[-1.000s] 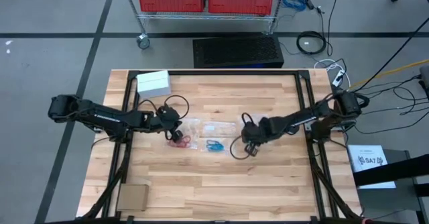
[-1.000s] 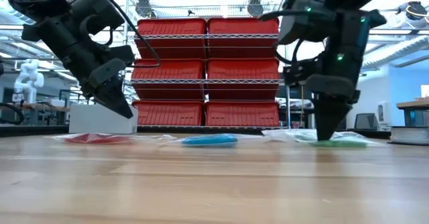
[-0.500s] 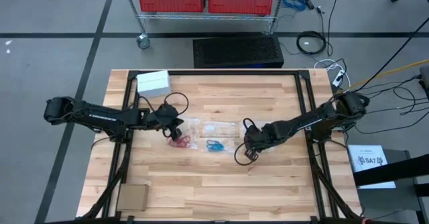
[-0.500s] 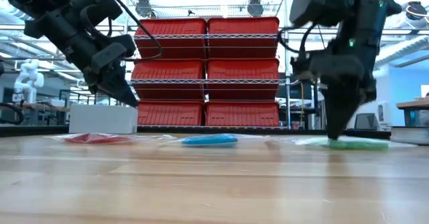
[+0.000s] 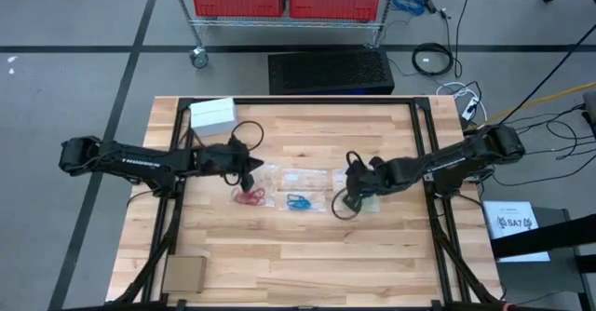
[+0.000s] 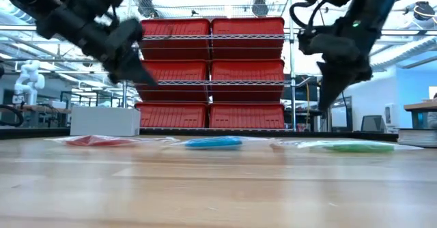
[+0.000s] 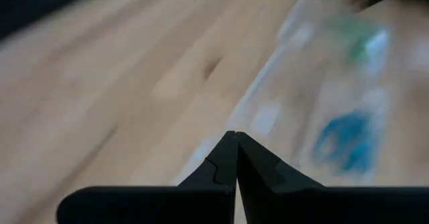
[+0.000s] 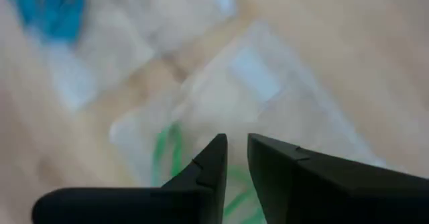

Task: Sort rubber bands
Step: Return to Home Position

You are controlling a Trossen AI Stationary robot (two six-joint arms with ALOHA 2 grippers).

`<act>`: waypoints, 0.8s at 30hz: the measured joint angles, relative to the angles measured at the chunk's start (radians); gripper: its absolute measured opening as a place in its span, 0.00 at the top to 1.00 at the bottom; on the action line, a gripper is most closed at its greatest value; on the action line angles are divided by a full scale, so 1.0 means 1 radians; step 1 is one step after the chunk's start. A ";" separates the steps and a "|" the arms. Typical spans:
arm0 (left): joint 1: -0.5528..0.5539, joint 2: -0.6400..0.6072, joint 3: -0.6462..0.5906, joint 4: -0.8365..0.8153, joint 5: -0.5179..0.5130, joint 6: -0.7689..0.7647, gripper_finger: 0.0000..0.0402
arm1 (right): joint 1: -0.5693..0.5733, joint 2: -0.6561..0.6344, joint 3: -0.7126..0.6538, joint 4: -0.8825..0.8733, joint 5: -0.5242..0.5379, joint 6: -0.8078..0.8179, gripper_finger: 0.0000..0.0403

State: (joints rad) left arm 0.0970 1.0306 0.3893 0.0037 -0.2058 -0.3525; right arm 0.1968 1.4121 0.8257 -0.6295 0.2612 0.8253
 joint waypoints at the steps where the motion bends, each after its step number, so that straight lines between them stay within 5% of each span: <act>1: 0.004 0.000 0.000 0.054 0.019 0.028 0.97 | -0.011 0.001 0.000 -0.008 0.031 0.000 0.86; 4: 0.019 -0.001 0.000 0.223 0.120 0.099 0.97 | -0.056 0.001 0.000 0.016 0.056 -0.029 0.89; 9: 0.079 -0.026 0.000 0.365 0.319 0.215 0.97 | -0.063 -0.029 0.000 0.061 0.129 -0.295 0.99; 16: 0.220 -0.126 0.019 0.401 0.406 0.318 0.97 | -0.068 -0.147 -0.004 0.128 0.272 -0.524 1.00; 24: 0.310 -0.177 0.037 0.353 0.456 0.385 0.97 | -0.151 -0.354 -0.173 0.515 0.187 -0.788 1.00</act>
State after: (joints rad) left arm 0.4066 0.8540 0.4268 0.3563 0.2498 0.0326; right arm 0.0461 1.0580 0.6523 -0.1148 0.4484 0.0375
